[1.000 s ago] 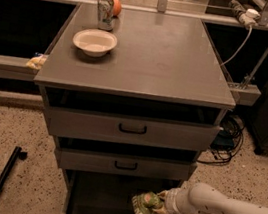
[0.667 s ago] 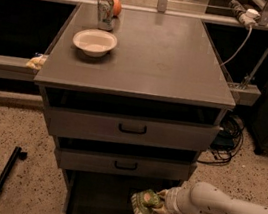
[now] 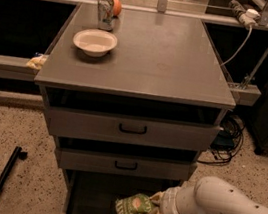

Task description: Pick green jalapeno chip bag from bottom drawer and place on counter

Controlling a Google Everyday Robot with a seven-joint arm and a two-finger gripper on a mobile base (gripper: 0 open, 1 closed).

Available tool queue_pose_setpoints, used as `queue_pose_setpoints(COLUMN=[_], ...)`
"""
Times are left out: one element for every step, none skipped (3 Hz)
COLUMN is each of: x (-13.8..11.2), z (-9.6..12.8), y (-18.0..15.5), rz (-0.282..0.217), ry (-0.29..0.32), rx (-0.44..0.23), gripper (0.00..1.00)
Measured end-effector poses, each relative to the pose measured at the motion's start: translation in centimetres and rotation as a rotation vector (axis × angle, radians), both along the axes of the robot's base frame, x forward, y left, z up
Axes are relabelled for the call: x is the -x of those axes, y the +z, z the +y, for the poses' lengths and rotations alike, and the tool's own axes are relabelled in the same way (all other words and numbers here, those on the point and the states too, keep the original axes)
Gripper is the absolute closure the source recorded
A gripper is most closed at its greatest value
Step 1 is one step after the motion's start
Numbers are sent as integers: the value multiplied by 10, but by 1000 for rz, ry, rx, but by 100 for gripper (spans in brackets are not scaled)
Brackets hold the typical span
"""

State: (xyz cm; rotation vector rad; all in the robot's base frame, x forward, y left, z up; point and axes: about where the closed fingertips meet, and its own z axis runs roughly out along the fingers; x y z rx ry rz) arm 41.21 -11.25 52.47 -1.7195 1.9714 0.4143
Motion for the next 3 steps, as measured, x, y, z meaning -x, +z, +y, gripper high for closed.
queue_pose_setpoints(x=[0, -1, -7], z=[1, 1, 7], y=[35, 35, 62], rz=[-37, -39, -50], ry=[29, 28, 52], rx=[39, 39, -17], gripper=[100, 100, 100])
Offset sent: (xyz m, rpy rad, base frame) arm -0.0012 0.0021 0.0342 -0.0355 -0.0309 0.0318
